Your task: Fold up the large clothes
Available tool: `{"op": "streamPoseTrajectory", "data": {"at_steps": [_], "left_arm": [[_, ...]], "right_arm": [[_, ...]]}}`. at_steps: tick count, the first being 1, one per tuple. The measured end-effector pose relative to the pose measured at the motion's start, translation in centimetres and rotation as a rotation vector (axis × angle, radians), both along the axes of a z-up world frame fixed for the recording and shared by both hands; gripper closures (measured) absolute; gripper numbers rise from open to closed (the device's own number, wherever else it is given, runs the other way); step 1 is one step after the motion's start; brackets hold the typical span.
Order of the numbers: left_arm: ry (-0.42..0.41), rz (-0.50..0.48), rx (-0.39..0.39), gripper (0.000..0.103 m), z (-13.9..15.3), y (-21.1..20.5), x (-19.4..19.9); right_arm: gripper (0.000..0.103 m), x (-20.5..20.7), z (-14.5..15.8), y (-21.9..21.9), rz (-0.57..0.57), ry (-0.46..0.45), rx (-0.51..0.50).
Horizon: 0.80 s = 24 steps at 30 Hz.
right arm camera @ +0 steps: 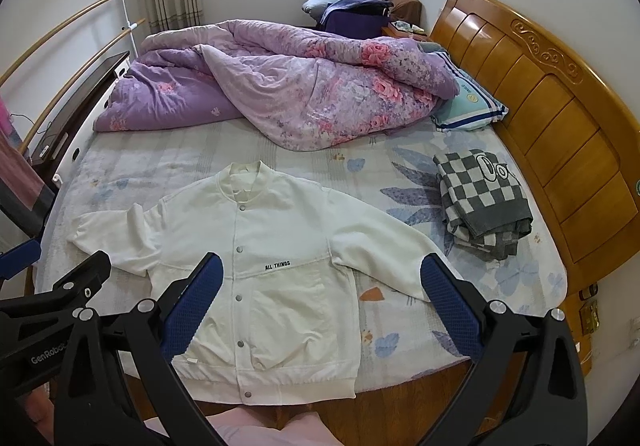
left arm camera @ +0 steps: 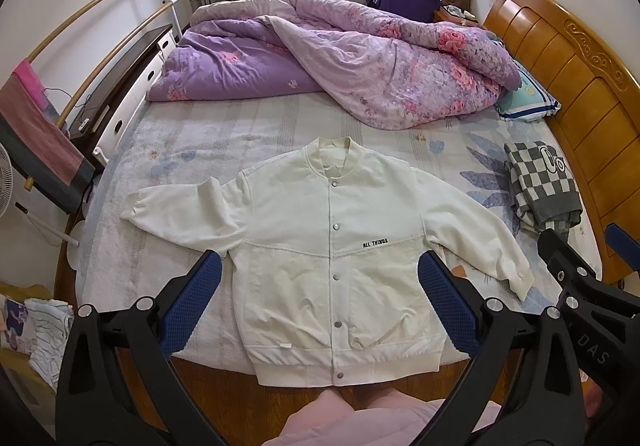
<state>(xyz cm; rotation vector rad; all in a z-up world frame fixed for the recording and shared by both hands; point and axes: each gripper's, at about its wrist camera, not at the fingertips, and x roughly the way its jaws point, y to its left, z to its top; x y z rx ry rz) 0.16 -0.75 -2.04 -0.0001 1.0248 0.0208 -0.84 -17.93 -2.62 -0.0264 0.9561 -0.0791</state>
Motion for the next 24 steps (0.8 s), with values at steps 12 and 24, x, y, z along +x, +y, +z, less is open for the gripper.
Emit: {"op": "streamPoseTrajectory", "data": {"at_steps": [12,24], "left_arm": [[0.003,0.001,0.005,0.005,-0.2,-0.3,0.0],[0.007,-0.003,-0.016,0.005,-1.4,-1.1,-0.6]], "right_arm": [[0.007,-0.1,-0.3,-0.6,-0.001,0.007,0.009],[0.007,-0.4,-1.0,-0.6,0.001,0.021,-0.001]]}}
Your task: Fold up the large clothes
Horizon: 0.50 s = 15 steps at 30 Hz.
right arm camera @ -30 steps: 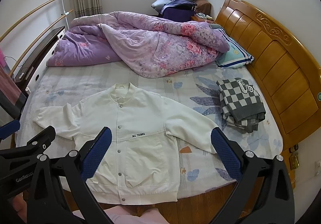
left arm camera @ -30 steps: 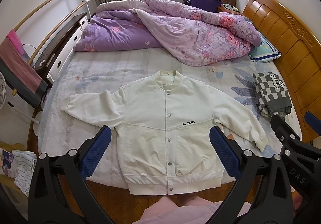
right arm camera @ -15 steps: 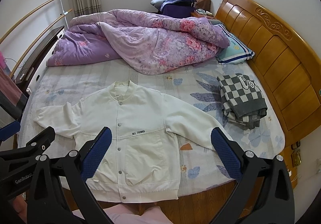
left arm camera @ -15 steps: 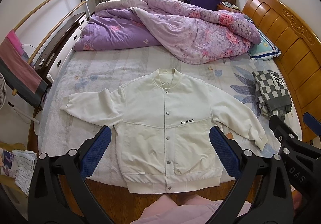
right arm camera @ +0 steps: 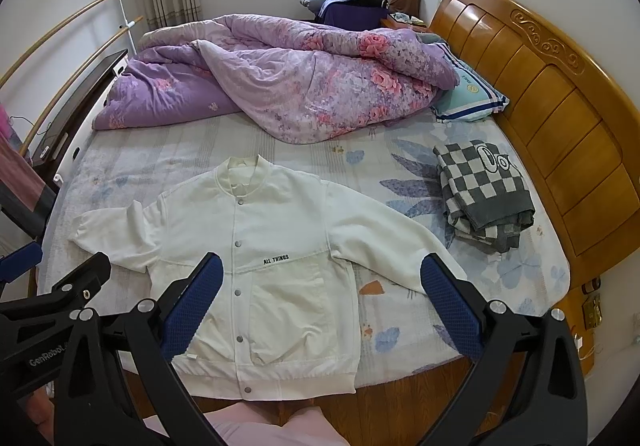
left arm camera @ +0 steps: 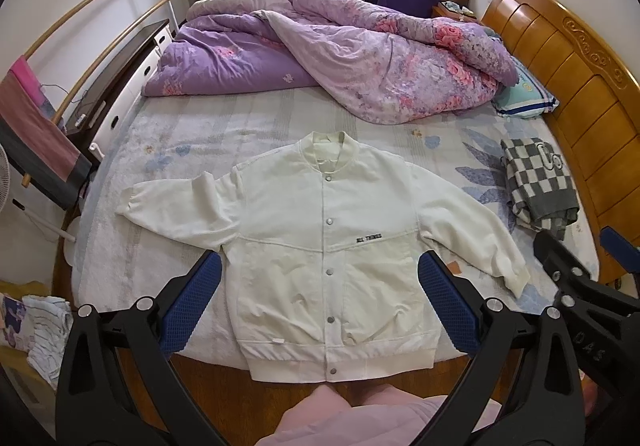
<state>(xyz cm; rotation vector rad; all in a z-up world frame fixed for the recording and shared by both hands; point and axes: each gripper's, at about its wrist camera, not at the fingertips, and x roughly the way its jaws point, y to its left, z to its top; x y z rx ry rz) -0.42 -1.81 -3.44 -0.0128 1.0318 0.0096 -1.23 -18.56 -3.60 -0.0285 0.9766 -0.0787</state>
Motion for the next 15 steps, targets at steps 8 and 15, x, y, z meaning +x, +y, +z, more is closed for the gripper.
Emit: {"op": "streamPoseTrajectory", "data": {"at_steps": [8,15], "left_arm": [[-0.015,0.001,-0.008,0.005,0.6,0.2,-0.9],[-0.016,0.004,-0.001,0.005,1.4,0.4,-0.6]], "right_arm": [[0.007,0.1,-0.2,0.3,0.007,0.01,-0.018],[0.007,0.3,0.2,0.2,0.009,0.007,-0.018]]}}
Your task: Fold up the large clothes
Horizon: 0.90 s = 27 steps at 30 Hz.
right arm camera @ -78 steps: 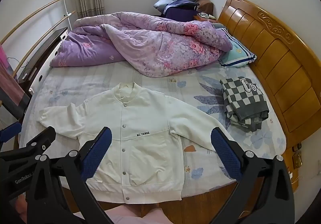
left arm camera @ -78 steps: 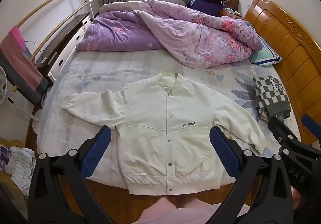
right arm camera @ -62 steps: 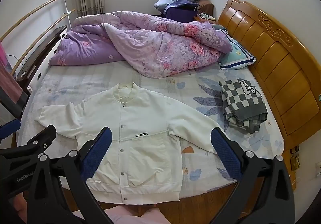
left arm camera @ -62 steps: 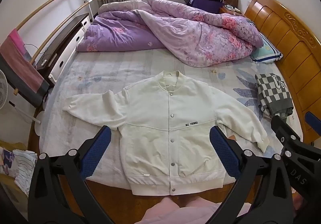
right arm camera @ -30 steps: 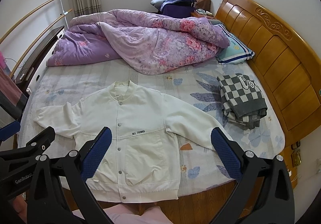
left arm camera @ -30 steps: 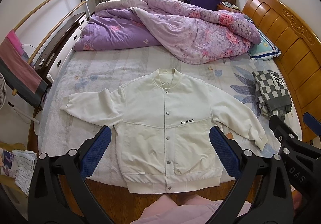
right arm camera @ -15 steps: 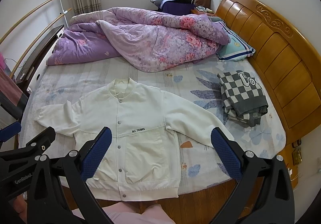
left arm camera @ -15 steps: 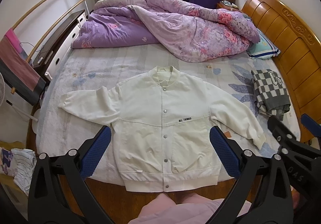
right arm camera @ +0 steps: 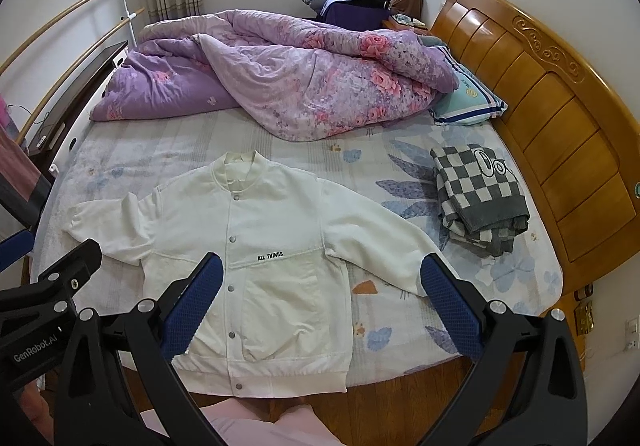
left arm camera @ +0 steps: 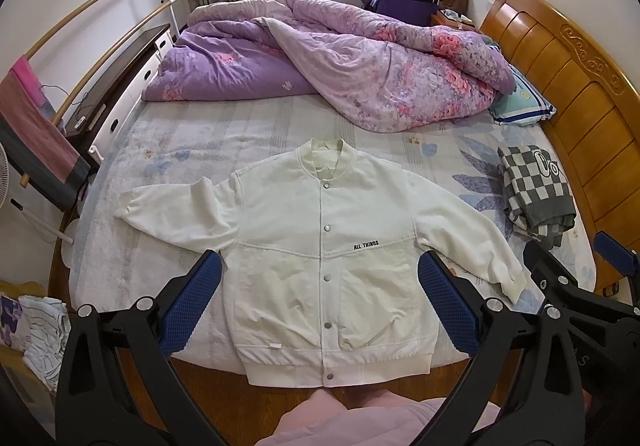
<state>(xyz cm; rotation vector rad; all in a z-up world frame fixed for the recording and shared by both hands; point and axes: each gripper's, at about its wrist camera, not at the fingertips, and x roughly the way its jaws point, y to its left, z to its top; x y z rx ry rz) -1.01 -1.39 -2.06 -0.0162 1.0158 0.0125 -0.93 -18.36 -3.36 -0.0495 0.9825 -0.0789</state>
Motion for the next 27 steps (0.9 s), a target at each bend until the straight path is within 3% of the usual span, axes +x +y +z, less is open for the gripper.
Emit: {"op": "streamPoseTrajectory", "data": {"at_steps": [17,27], "left_arm": [[0.005,0.009,0.008,0.005,1.1,0.0,0.3],[0.028,0.076,-0.011,0.005,1.2,0.4,-0.1]], "right_arm": [[0.007,0.4,0.5,-0.2,0.013,0.007,0.052],[0.008,1.0,-0.4,-0.5,0.106,0.013,0.138]]}}
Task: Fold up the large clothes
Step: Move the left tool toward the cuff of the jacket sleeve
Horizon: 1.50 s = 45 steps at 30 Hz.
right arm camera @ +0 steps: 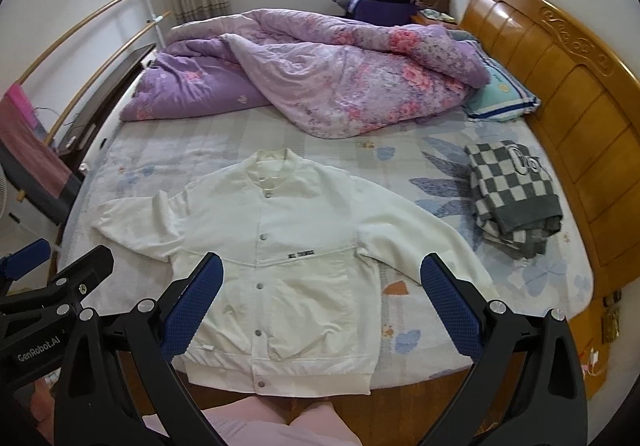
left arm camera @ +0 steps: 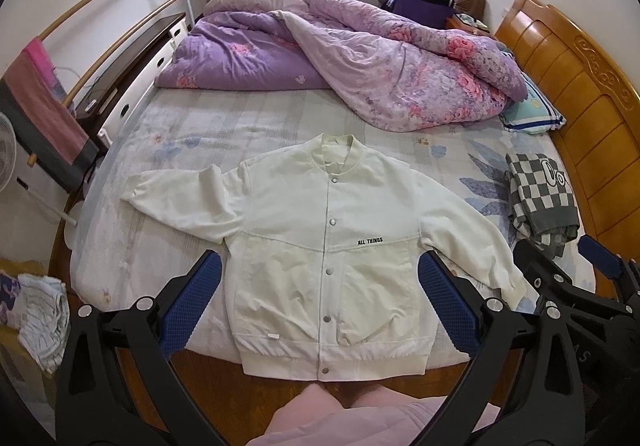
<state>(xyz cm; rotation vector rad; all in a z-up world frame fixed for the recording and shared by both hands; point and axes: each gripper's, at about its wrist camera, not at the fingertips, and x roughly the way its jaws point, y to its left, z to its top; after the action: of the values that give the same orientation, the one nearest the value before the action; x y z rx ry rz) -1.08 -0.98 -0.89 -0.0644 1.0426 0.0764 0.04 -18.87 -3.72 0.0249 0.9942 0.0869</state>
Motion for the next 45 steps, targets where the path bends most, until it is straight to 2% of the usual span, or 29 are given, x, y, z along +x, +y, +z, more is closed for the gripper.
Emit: {"op": "streamPoseTrajectory", "data": {"at_steps": [6,13,16,20,26,30,34,36,38,41,45], "left_arm": [[0.003,0.081,0.016,0.005,-0.1,1.1,-1.3],[0.039,0.196,0.033,0.005,-0.8,2.9,-3.5],[0.035,0.24,0.022,0.005,-0.8,4.0,-4.5],[0.052,0.311,0.052,0.005,-1.1,6.0,-5.2],[0.023,0.351,0.064,0.005,-1.4,9.5,-5.4],[0.034,0.356,0.009,0.005,-2.4,13.7,-4.2],[0.051,0.33,0.0,0.005,-3.9,18.1,-2.4],[0.061,0.304,-0.007,0.005,-5.1,21.2,-1.1],[0.068,0.277,-0.029,0.005,-6.3,24.6,0.5],[0.036,0.217,-0.064,0.005,-8.2,29.1,2.4],[0.064,0.163,-0.093,0.005,-11.7,34.5,5.9]], "right_arm": [[0.008,0.2,-0.8,1.0,0.117,-0.007,0.053],[0.008,0.3,-1.9,3.5,0.277,0.001,0.055],[0.008,0.2,-2.3,4.6,0.346,-0.013,0.066],[0.008,0.1,-2.6,6.7,0.447,-0.042,0.077],[0.008,0.6,-3.4,10.6,0.516,-0.049,0.069],[0.008,1.0,-3.9,14.7,0.537,-0.08,0.01],[0.008,2.1,-4.4,18.3,0.493,-0.079,0.033],[0.009,3.0,-5.0,21.1,0.462,-0.08,-0.002],[0.009,4.5,-5.7,24.4,0.427,-0.048,-0.031],[0.009,6.8,-6.7,28.3,0.37,0.005,0.036],[0.009,9.8,-8.2,32.9,0.305,0.044,0.037]]}}
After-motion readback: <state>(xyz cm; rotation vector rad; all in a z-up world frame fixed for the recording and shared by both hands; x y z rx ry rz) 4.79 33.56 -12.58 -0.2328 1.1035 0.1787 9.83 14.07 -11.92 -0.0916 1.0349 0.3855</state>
